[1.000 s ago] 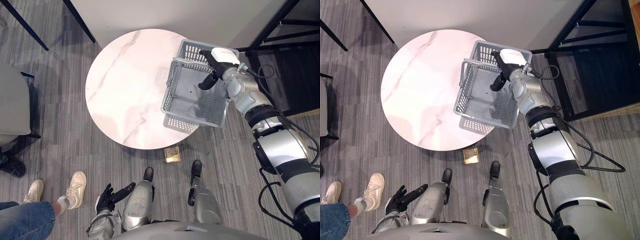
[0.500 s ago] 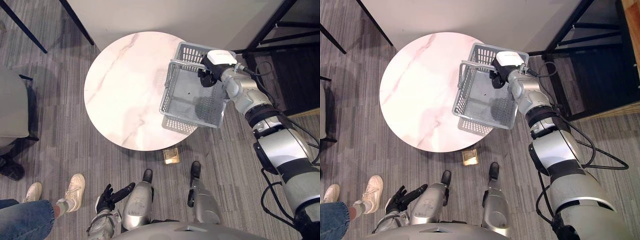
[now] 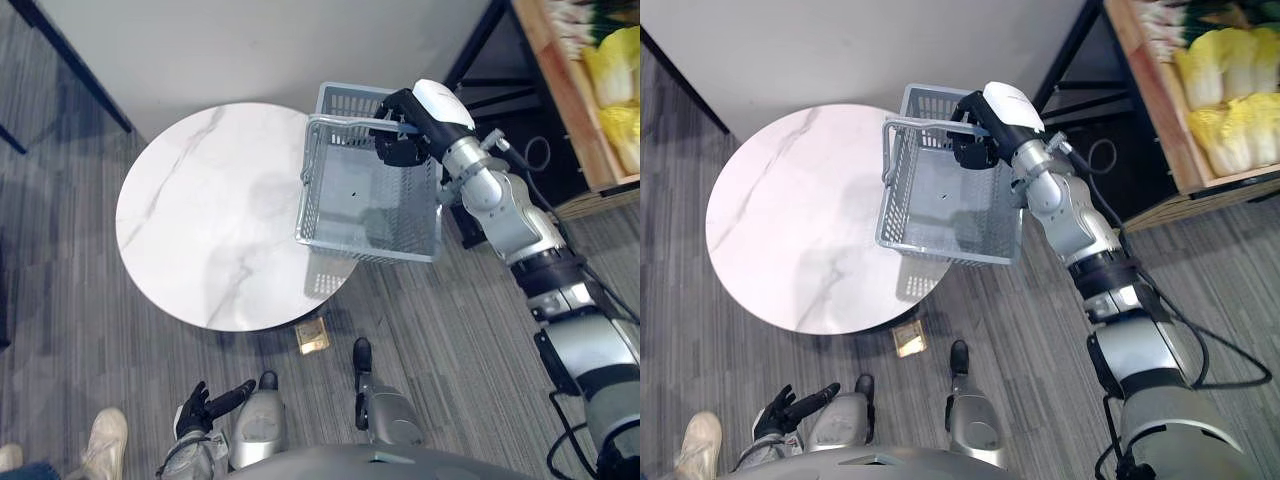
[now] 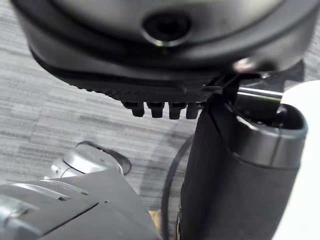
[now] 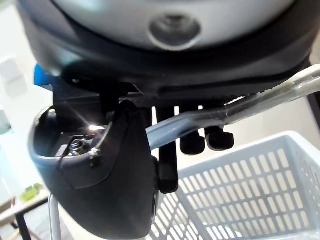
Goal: Pick vegetable in the basket
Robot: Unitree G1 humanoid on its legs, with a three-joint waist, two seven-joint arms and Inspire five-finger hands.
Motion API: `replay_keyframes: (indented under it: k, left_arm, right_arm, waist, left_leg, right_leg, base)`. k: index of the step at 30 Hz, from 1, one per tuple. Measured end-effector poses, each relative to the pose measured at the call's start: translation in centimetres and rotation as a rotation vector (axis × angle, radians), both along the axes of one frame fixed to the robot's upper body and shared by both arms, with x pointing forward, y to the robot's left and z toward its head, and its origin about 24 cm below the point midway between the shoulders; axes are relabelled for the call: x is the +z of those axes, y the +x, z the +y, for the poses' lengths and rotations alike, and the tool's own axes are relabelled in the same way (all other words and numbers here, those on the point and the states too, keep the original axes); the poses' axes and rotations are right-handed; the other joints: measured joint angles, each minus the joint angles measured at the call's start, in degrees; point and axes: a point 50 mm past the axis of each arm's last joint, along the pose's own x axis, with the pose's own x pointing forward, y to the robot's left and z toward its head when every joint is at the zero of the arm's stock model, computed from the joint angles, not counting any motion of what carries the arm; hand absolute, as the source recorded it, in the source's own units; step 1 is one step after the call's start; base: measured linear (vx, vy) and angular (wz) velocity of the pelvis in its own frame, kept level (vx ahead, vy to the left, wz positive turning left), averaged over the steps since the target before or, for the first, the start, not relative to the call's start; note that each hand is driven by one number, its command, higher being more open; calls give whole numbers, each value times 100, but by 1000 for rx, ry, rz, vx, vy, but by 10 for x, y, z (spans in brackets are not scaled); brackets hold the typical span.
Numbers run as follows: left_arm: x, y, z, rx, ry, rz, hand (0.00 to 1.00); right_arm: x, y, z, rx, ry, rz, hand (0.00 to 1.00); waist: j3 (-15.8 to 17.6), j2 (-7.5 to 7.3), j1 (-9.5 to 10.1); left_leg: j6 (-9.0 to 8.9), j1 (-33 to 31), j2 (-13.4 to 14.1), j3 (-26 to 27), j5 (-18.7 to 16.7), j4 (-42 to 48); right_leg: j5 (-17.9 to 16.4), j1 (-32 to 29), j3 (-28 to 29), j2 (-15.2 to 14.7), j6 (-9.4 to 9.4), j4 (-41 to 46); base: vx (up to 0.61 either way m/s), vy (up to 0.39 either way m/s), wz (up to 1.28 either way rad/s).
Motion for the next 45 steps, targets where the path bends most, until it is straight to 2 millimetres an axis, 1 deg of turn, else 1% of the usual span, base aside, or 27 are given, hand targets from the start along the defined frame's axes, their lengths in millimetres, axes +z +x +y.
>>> replay_keyframes:
  k: [1,2,4,5,7,9,10,12,13,15,16,18,20,21,23,25,29,31,34,38,43,45]
  left_arm:
    - [0,-1,0,4,-1,1,100]
    - [-1,-3,0,-3,4,10,100]
    - [-1,-8,0,-20,13,26,100]
    - [-2,-9,0,-22,12,31,100]
    - [-4,-15,-2,-41,14,60,100]
    - [-5,-17,-4,-43,5,75,100]
    - [-6,-20,-4,-39,1,84,100]
    - [-8,-25,-5,-31,-4,101,100]
    - [-8,-30,-4,-21,-4,113,100]
    - [-10,-39,-4,-30,2,149,100]
    - [-11,-41,-4,-27,-1,157,100]
    - [-12,-46,-5,-25,-6,176,100]
    - [-13,-50,-6,-22,-9,191,100]
    - [-13,-51,-6,-25,-6,198,100]
    - [-13,-52,-6,-44,2,206,100]
    - [-14,-52,-7,-57,5,208,100]
    - [-14,-53,-9,-71,2,218,100]
    - [-15,-54,-10,-90,1,228,100]
    - [-15,-54,-10,-98,3,231,100]
    - [-15,-54,-11,-108,4,234,100]
    - [-16,-55,-11,-122,9,243,100]
    - [-15,-56,-11,-116,17,245,100]
  right_arm:
    - [-4,-4,-2,2,13,3,0]
    - [-13,-12,-7,5,52,18,0]
    - [-31,-26,-19,-13,99,53,0]
    - [-36,-30,-23,-20,119,69,0]
    - [-62,-50,-46,-91,172,131,0]
    - [-76,-63,-61,-144,192,166,0]
    - [-85,-74,-71,-178,224,193,0]
    - [-97,-92,-84,-226,242,223,0]
    - [-103,-100,-88,-249,247,241,0]
    - [-116,-125,-103,-328,280,270,0]
    - [-118,-130,-105,-345,294,273,0]
    - [-126,-147,-110,-414,349,265,0]
    - [-134,-156,-109,-458,402,258,0]
    - [-141,-163,-107,-487,436,263,0]
    - [-150,-170,-103,-516,477,272,0]
    - [-165,-182,-95,-564,528,296,0]
    - [-181,-194,-82,-601,559,345,0]
    - [-193,-201,-68,-593,553,403,0]
    - [-202,-204,-63,-592,556,443,0]
    - [-204,-204,-60,-586,557,455,0]
    - [-204,-201,-56,-563,558,455,0]
    - [-205,-196,-54,-551,565,459,0]
  waist:
    - [-39,-5,-2]
    - [-131,-10,-14]
    - [-245,-18,-104]
    - [-297,-17,-138]
    - [-509,0,-188]
    - [-596,27,-234]
    - [-629,44,-303]
    - [-666,69,-381]
    - [-723,84,-454]
    - [-846,122,-594]
    - [-866,132,-625]
    - [-913,171,-697]
    - [-978,179,-750]
    - [-1054,190,-765]
    - [-1117,202,-768]
    - [-1149,226,-758]
    - [-1177,270,-745]
    - [-1179,275,-733]
    - [-1186,275,-709]
    - [-1191,272,-622]
    - [-1185,263,-589]
    - [-1164,262,-554]
  left_leg:
    - [0,24,7,34,-14,1]
    - [2,61,20,90,-42,13]
    - [1,163,44,143,-59,-8]
    - [-3,171,48,151,-61,-16]
    - [-7,221,62,185,-61,-67]
    - [-16,234,60,209,-67,-72]
    - [-21,263,58,231,-71,-75]
    - [-31,327,62,300,-78,-91]
    - [-35,328,63,302,-81,-97]
    - [-48,357,76,350,-86,-131]
    - [-54,388,79,371,-83,-165]
    - [-68,465,135,488,-89,-203]
    - [-77,532,150,559,-85,-268]
    - [-82,536,164,584,-88,-280]
    - [-92,546,171,608,-94,-286]
    - [-90,616,171,628,-92,-339]
    - [-76,635,158,631,-84,-367]
    - [-76,695,161,644,-84,-399]
    - [-72,761,155,665,-82,-439]
    - [-65,811,149,697,-77,-460]
    - [-76,829,168,805,-116,-378]
    - [-76,810,237,960,-330,-25]
  right_leg:
    - [2,6,40,9,4,1]
    - [3,15,95,26,5,0]
    - [2,84,132,51,6,1]
    - [2,84,132,52,6,-2]
    - [-1,95,150,62,10,-4]
    - [-2,100,171,61,11,-5]
    - [-4,115,197,60,14,-4]
    - [-16,153,256,65,29,-14]
    - [-30,162,259,65,47,-32]
    - [-56,169,311,72,80,-75]
    - [-61,170,337,72,86,-76]
    - [-68,172,429,92,89,-78]
    - [-77,170,493,123,87,-79]
    - [-78,156,524,144,84,-79]
    - [-74,150,546,164,80,-79]
    - [-45,185,563,163,90,-78]
    - [-42,192,561,163,93,-66]
    - [-45,229,563,162,96,-67]
    - [-55,276,568,164,102,-67]
    - [-61,293,593,166,109,-58]
    - [-69,256,721,193,115,20]
    - [-92,248,878,289,120,145]
  base:
    - [-9,56,-29]
    - [-2,54,-23]
    - [-3,50,-14]
    - [-6,37,-6]
    - [-1,34,-7]
    - [-15,33,-8]
    - [-32,38,-11]
    - [-41,37,-14]
    - [-38,29,-10]
    - [-28,30,-10]
    - [-16,40,-20]
    - [-14,35,-26]
    - [-11,11,-20]
    - [5,11,-11]
    - [17,21,-7]
    - [17,36,-3]
    - [16,41,1]
    - [18,48,-3]
    - [4,14,-1]
    - [-16,24,-4]
    - [-17,28,-12]
    - [-34,45,-34]
